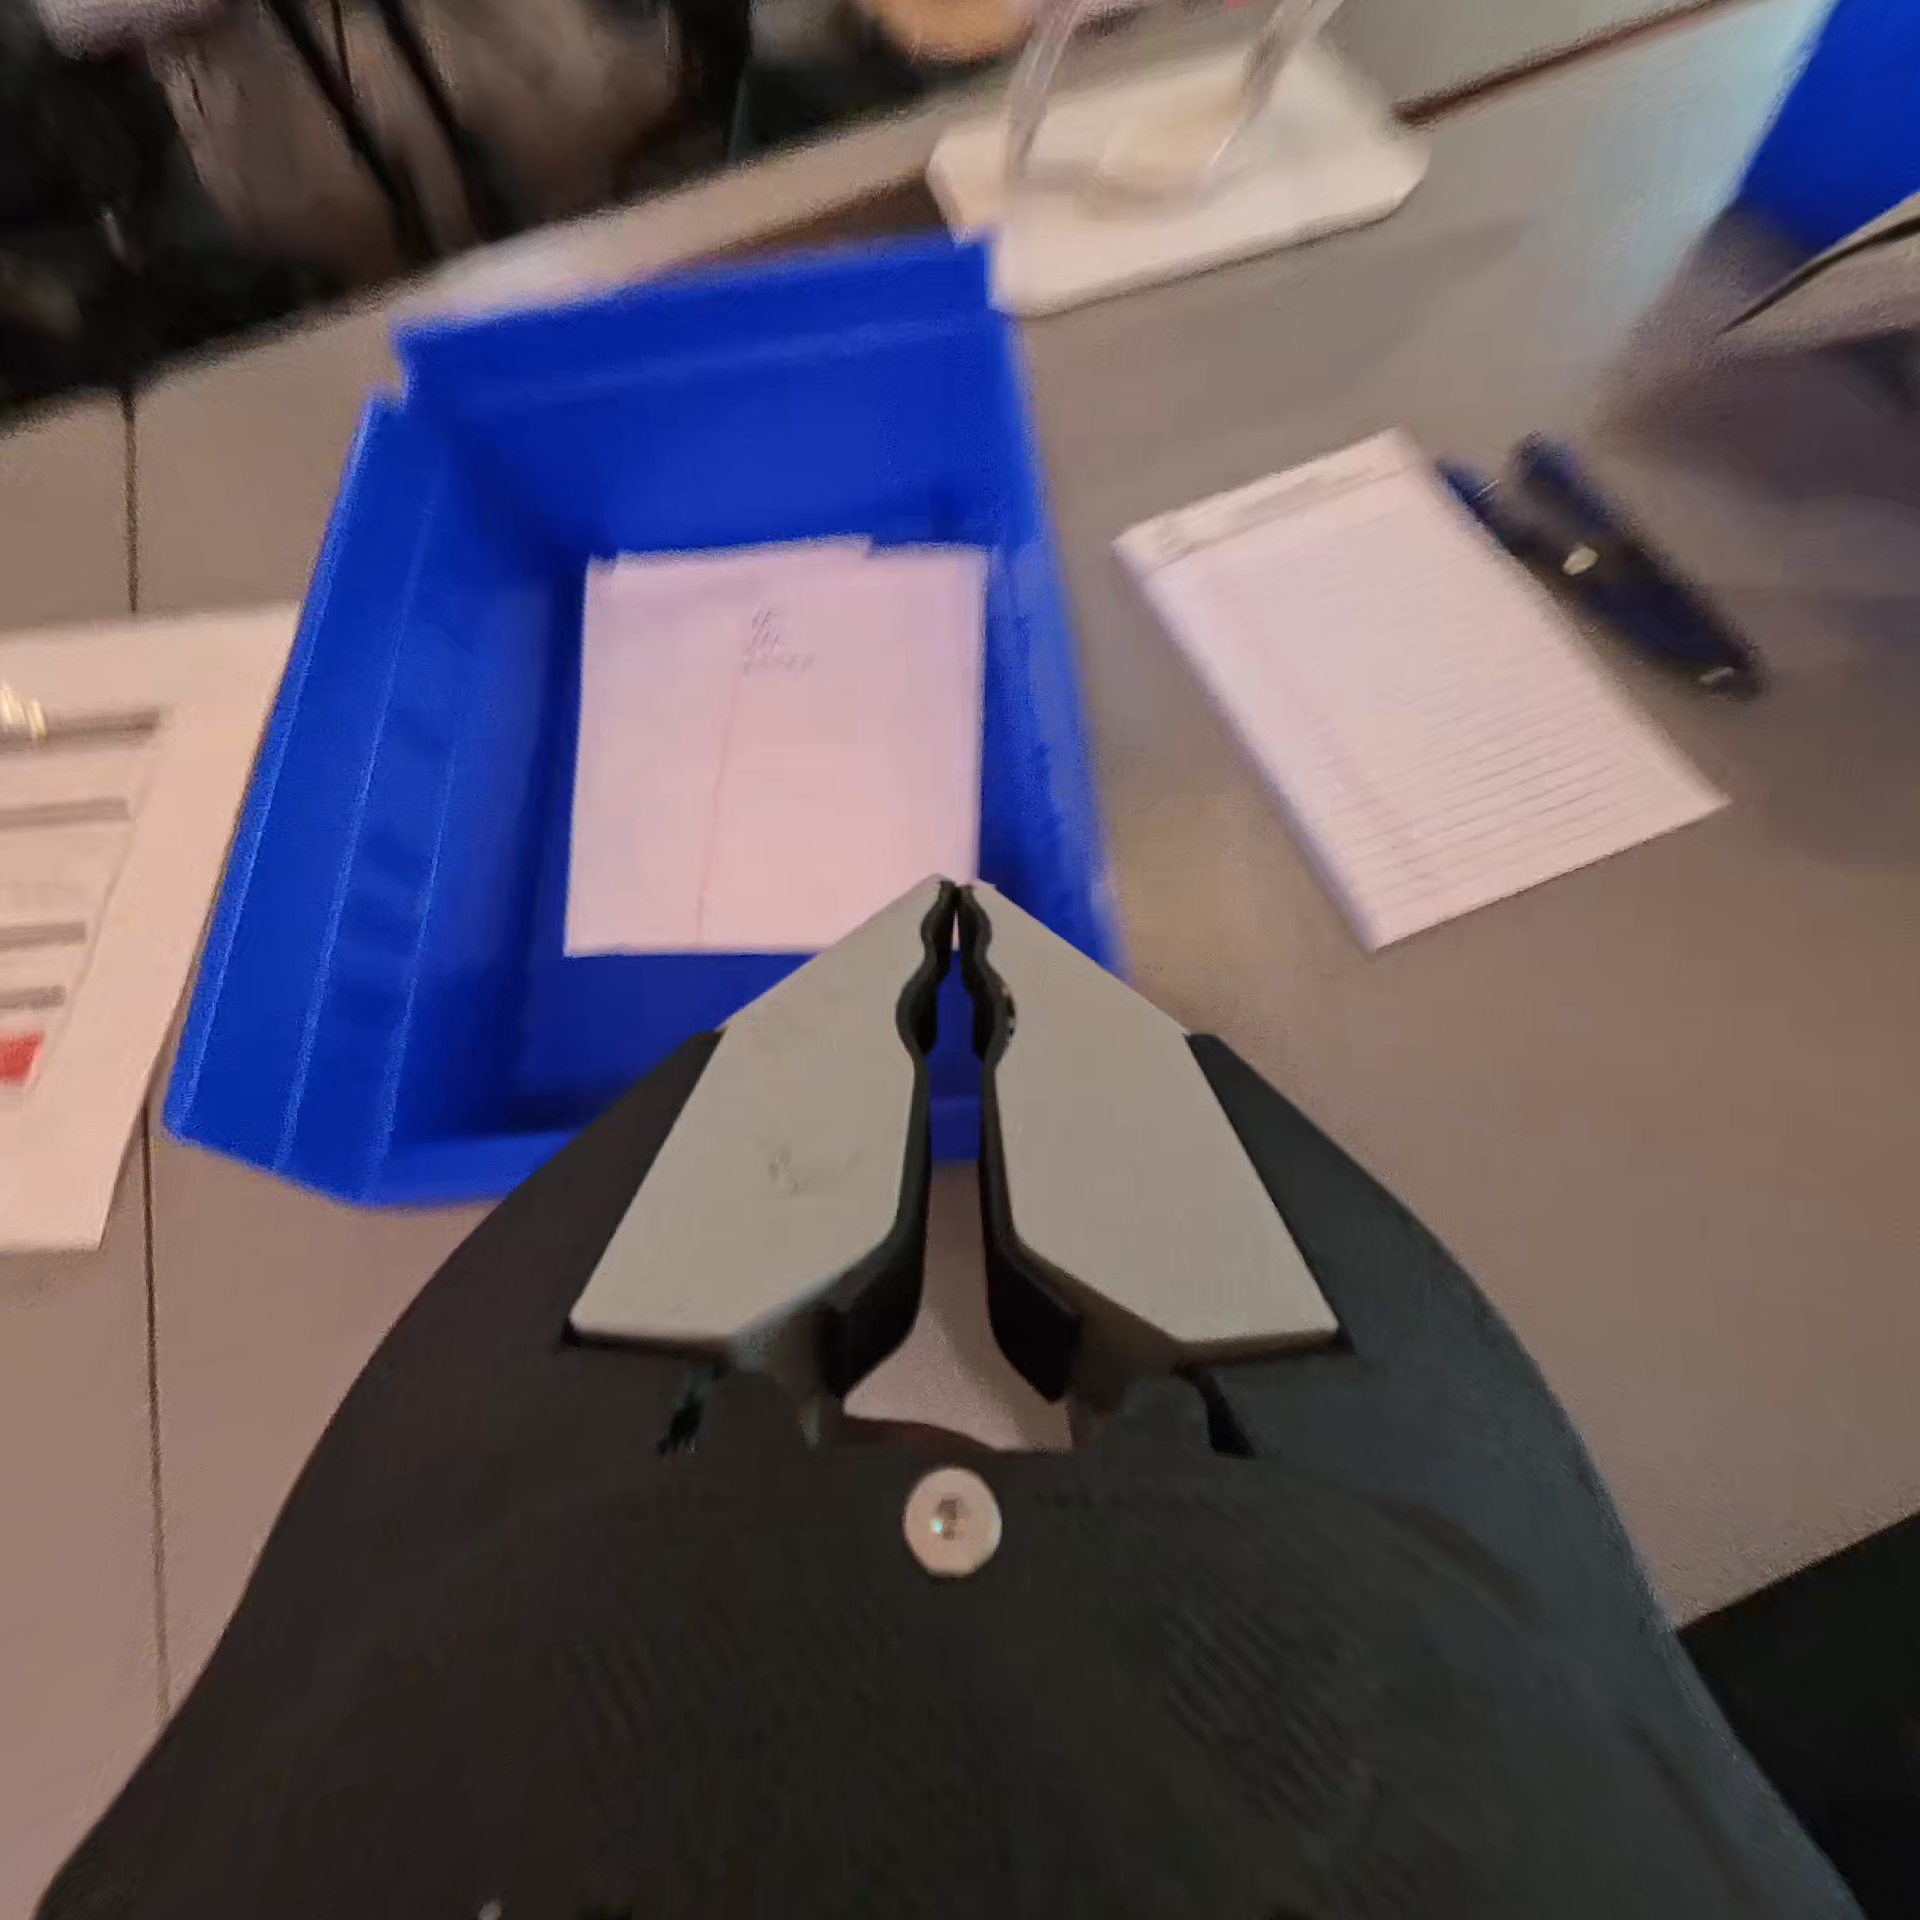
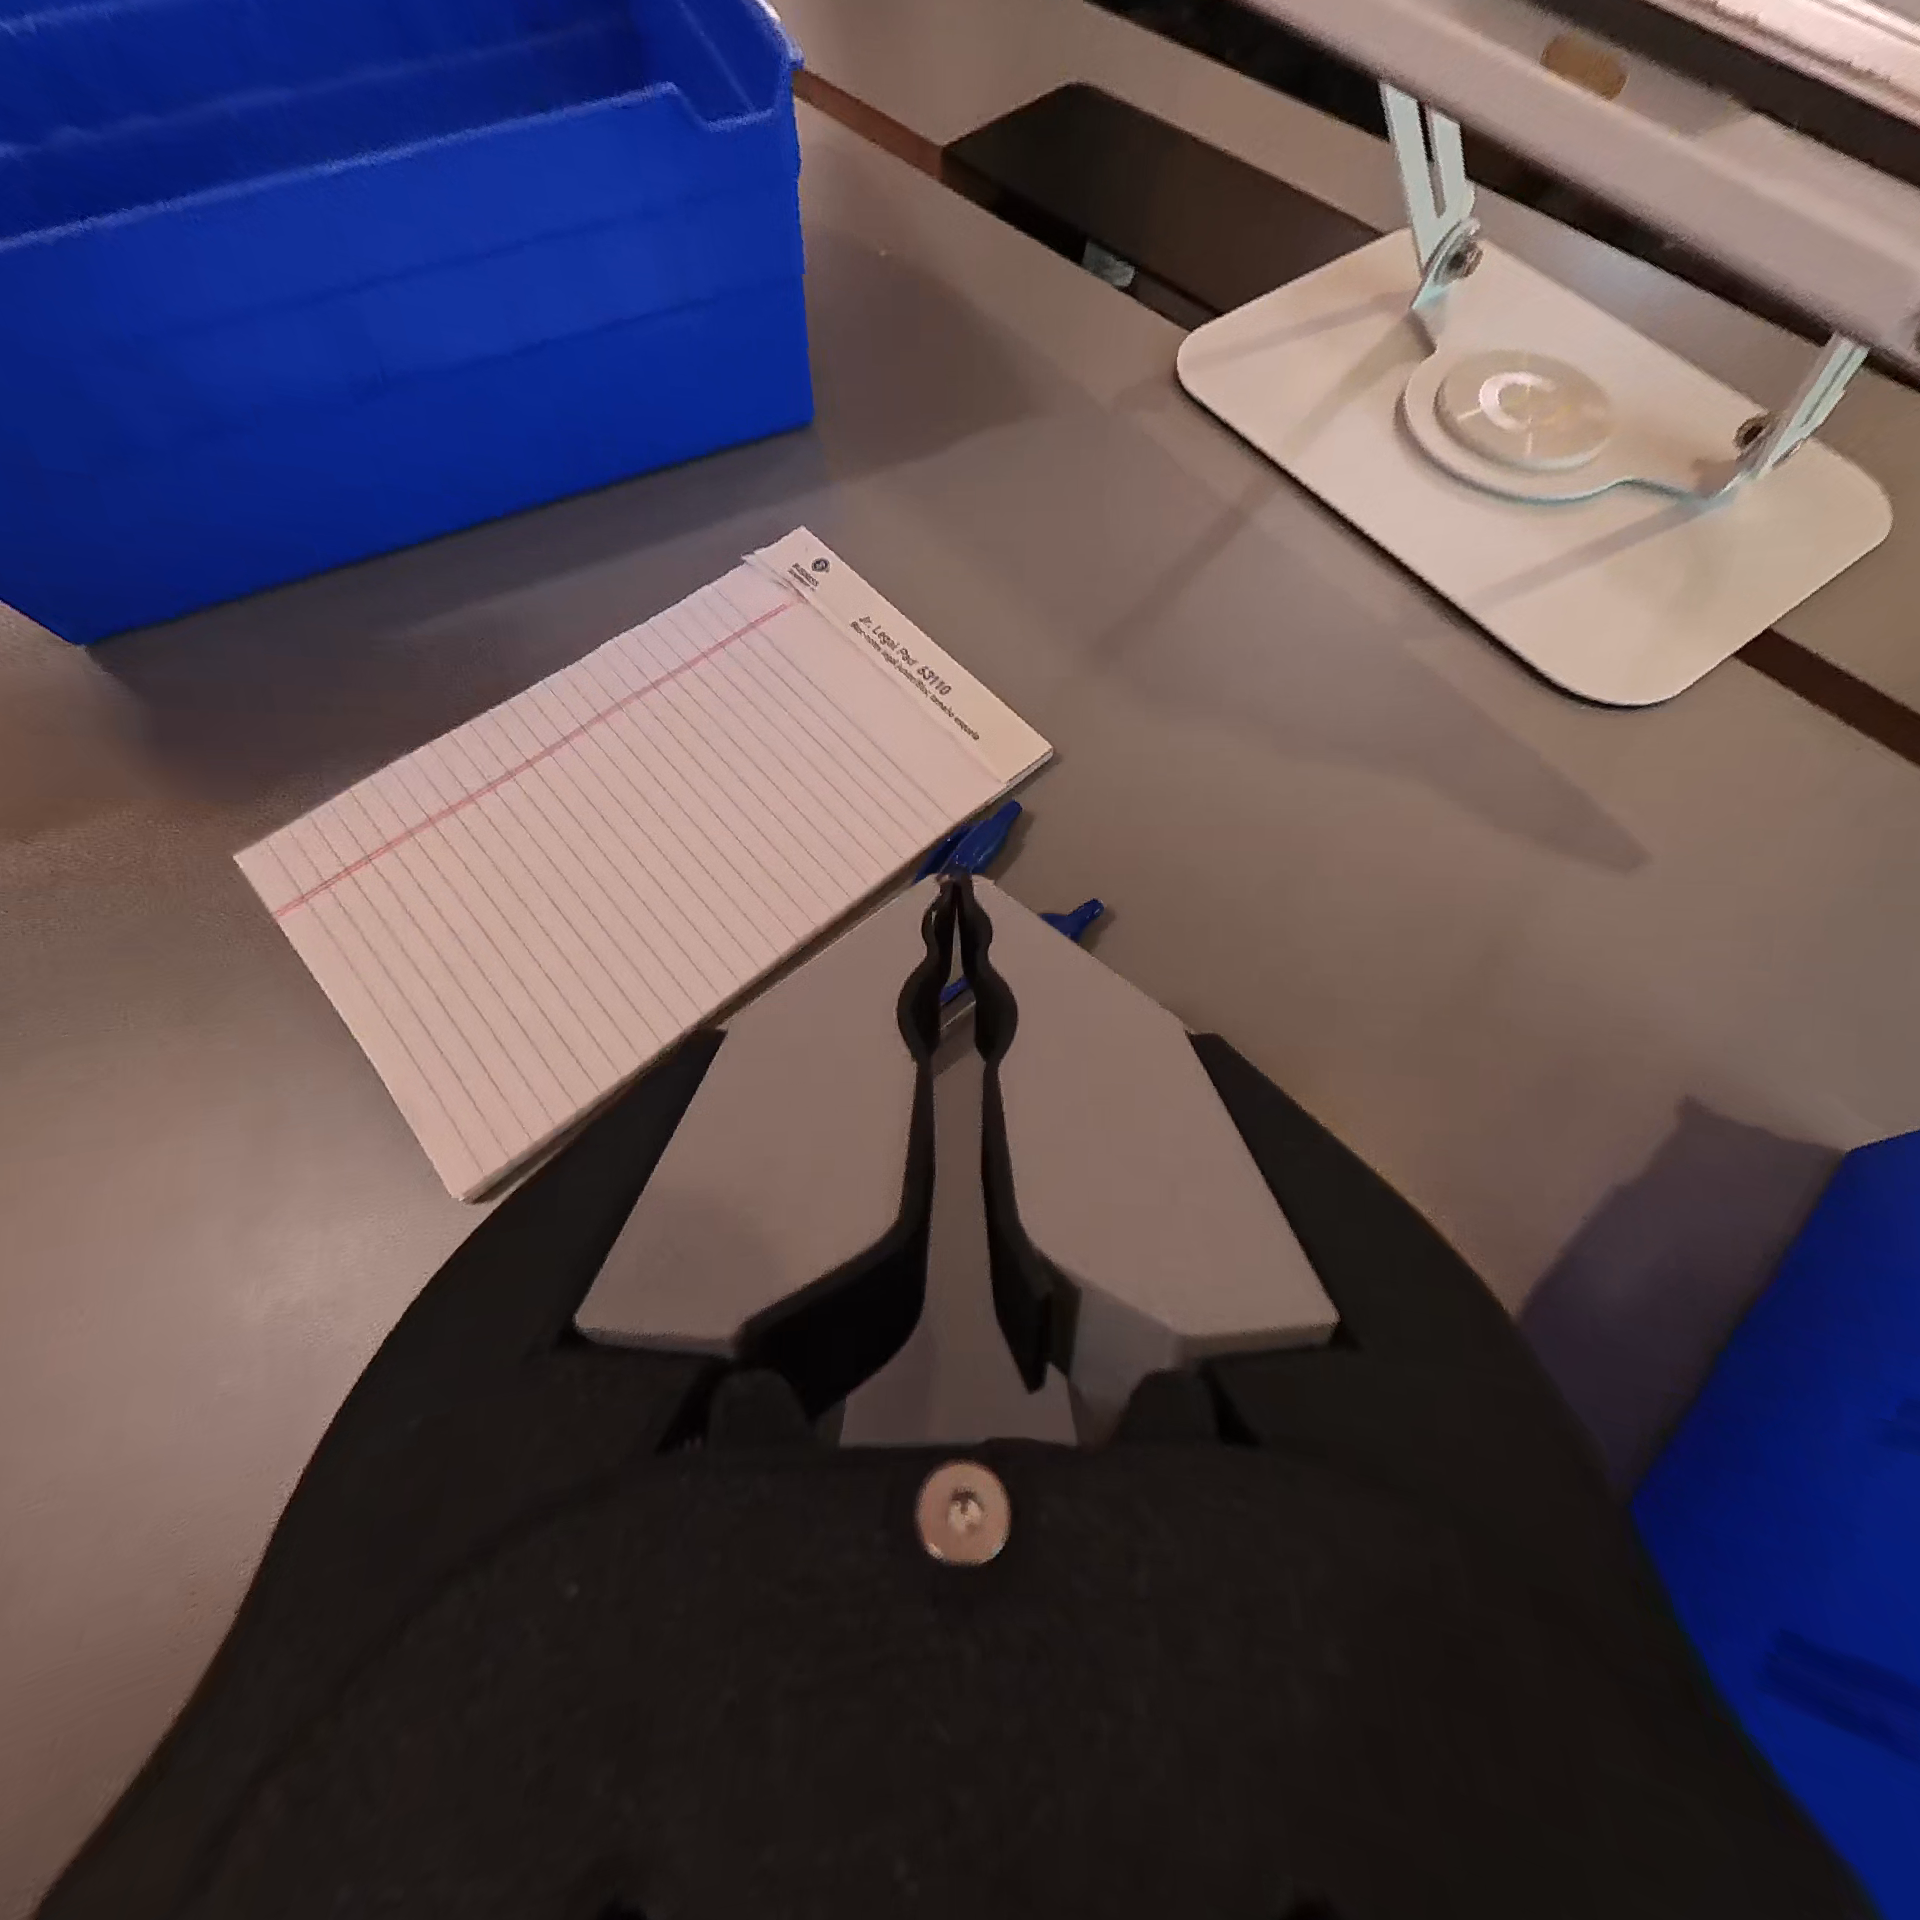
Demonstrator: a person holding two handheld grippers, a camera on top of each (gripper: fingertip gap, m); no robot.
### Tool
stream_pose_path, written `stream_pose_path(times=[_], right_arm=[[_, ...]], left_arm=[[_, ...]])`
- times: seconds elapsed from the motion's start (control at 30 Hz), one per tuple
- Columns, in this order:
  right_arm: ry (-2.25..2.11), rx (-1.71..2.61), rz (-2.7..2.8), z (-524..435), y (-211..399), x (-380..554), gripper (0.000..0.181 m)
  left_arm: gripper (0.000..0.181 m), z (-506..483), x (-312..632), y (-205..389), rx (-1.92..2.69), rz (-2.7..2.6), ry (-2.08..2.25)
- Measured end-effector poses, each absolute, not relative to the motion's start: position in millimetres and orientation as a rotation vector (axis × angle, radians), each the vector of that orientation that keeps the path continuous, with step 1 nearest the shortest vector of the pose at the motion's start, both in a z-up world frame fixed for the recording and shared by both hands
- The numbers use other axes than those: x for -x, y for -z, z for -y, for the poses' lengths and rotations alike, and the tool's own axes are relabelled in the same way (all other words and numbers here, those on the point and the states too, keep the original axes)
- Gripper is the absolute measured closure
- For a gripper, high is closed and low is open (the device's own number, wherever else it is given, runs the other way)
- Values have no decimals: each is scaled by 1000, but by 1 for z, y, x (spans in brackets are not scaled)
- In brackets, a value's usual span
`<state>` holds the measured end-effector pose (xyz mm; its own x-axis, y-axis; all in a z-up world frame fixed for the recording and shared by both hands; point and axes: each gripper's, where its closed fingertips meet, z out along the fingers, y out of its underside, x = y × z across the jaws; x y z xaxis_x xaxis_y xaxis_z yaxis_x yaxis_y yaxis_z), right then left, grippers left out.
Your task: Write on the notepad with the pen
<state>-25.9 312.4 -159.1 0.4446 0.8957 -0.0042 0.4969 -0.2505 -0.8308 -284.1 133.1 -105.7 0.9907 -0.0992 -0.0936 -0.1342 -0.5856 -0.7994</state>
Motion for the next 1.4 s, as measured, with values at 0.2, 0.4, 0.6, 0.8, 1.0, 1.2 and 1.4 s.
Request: stream_pose_path(times=[0.2,0.4,0.6,0.8,1.0,1.2,1.4], right_arm=[[-636,1907,1181,-311,164,29,181],[-615,1919,1207,-311,170,30,181],[-606,1923,1208,-312,172,29,181],[-602,1918,1204,-312,170,29,181],[-599,1922,1204,-312,172,29,181],[-591,1919,1217,-311,173,30,181],[-592,1914,1217,-311,172,30,181]], left_arm=[[181,-130,316,170,2383,-86,-1],[181,-130,268,201,2403,-192,60],[181,-131,234,196,2366,-262,105],[181,-125,199,180,2259,-304,280],[159,-116,193,125,2032,-432,357],[140,-108,207,174,2241,-610,265],[154,-112,219,191,2291,-606,228]])
